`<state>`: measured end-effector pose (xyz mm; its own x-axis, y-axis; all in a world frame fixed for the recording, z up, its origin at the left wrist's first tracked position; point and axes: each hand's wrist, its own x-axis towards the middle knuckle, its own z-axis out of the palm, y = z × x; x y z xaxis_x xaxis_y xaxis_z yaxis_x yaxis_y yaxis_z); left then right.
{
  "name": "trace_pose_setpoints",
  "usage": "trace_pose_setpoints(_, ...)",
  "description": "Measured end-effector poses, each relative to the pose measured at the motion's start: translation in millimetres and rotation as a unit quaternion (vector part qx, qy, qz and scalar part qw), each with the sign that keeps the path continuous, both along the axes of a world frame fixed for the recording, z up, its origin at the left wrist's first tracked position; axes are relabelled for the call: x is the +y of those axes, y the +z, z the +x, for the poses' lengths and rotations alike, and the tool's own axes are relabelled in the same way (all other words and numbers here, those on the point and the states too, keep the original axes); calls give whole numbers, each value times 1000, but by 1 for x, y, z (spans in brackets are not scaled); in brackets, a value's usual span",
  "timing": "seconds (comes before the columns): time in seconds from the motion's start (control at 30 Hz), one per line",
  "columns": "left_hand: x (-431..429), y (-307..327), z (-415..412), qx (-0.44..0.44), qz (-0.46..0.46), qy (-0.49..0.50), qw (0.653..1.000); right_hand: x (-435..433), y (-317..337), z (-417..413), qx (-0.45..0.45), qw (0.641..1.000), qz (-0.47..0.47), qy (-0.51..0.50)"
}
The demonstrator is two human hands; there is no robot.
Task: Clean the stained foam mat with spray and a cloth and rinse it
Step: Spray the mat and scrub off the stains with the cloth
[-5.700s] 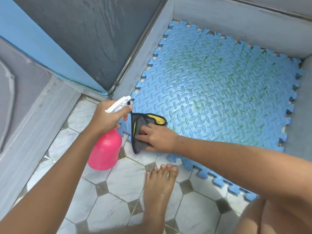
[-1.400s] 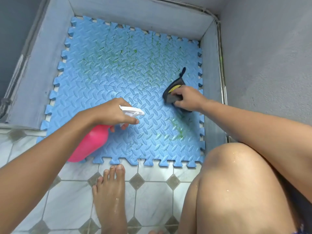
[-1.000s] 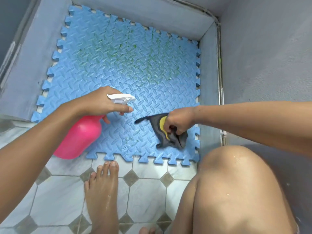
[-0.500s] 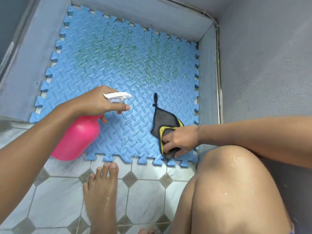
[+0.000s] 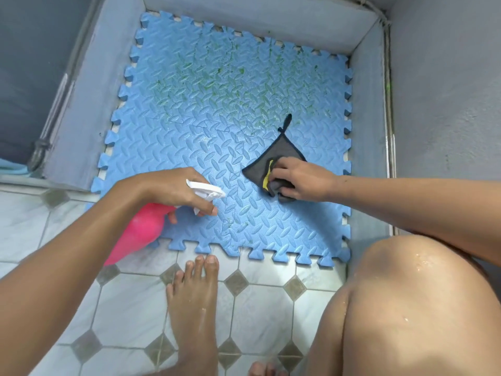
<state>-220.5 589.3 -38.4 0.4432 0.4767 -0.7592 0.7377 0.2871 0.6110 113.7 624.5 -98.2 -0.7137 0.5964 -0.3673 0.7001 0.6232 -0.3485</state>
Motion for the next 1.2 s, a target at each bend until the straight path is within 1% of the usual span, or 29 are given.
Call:
trace_pose_setpoints(0.07,-11,-8,-10,6,-4,-8,1000,7,-5,-8,6,995,29,-91)
trace_pose_setpoints(0.13,-19,-12,-21,15,11,10,1000,24,-8,-15,19,981,36,-188)
trace_pose_setpoints(0.17,-21,-13,-26,18,29,20,999,31,-10,-20,22,976,40,-214)
trace_pose_setpoints(0.2,-22,-12,-30,19,45,26,998,36,-11,-27,20,974,45,-220)
trace_pose_setpoints(0.23,-23,-10,-33,16,56,33,998,36,-12,-36,21,977,50,-204)
trace_pose_setpoints(0.27,-23,-8,-35,11,64,42,997,31,-13,-46,31,984,53,-170)
trace_pose_setpoints(0.33,-21,-5,-37,8,82,68,994,7,-13,-69,71,994,51,-62)
trace_pose_setpoints(0.4,-20,-4,-40,14,101,105,989,-28,-12,-93,105,990,4,92)
trace_pose_setpoints(0.43,-19,-3,-41,13,111,120,986,-45,-11,-102,102,975,-36,193)
trace_pose_setpoints(0.5,-18,1,-44,11,139,126,982,-65,-8,-108,52,922,-97,372)
trace_pose_setpoints(0.53,-17,3,-45,10,143,128,981,-64,-5,-103,31,901,-114,417)
trace_pose_setpoints(0.57,-16,6,-46,10,139,137,981,-57,-1,-95,18,894,-123,431)
trace_pose_setpoints(0.63,-17,13,-50,6,117,165,979,-33,5,-70,-14,906,-122,406)
trace_pose_setpoints(0.7,-19,17,-50,5,110,174,979,-1,10,-37,-53,939,-93,328)
trace_pose_setpoints(0.73,-18,17,-50,9,113,178,977,15,12,-22,-62,959,-74,265)
trace_pose_setpoints(0.8,-18,18,-49,23,126,190,974,38,14,-4,-53,993,-29,100)
trace_pose_setpoints(0.83,-17,18,-48,30,128,193,972,41,13,-3,-47,999,-10,16)
trace_pose_setpoints(0.87,-17,17,-47,37,126,195,972,38,11,-7,-37,998,6,-42)
trace_pose_setpoints(0.9,-16,16,-46,42,122,191,973,29,6,-14,-19,998,20,-60)
trace_pose_setpoints(0.93,-15,17,-45,46,115,182,975,14,3,-23,4,999,23,-43)
trace_pose_setpoints(1.0,-11,21,-39,46,97,161,981,-17,4,-40,37,997,-12,61)
trace_pose_setpoints(1.03,-7,26,-34,41,91,156,983,-28,7,-43,31,991,-43,123)
trace_pose_setpoints(1.07,0,30,-28,38,89,158,983,-32,11,-43,8,984,-70,162)
trace_pose_setpoints(1.1,8,34,-21,37,93,164,981,-30,15,-39,-14,982,-83,166)
trace_pose_setpoints(1.13,17,37,-12,39,97,167,980,-25,16,-31,-23,987,-85,136)
trace_pose_setpoints(1.17,28,40,-2,40,99,167,980,-18,16,-20,-26,994,-77,75)
trace_pose_setpoints(1.2,38,42,8,41,99,165,980,-9,14,-4,-31,998,-58,-12)
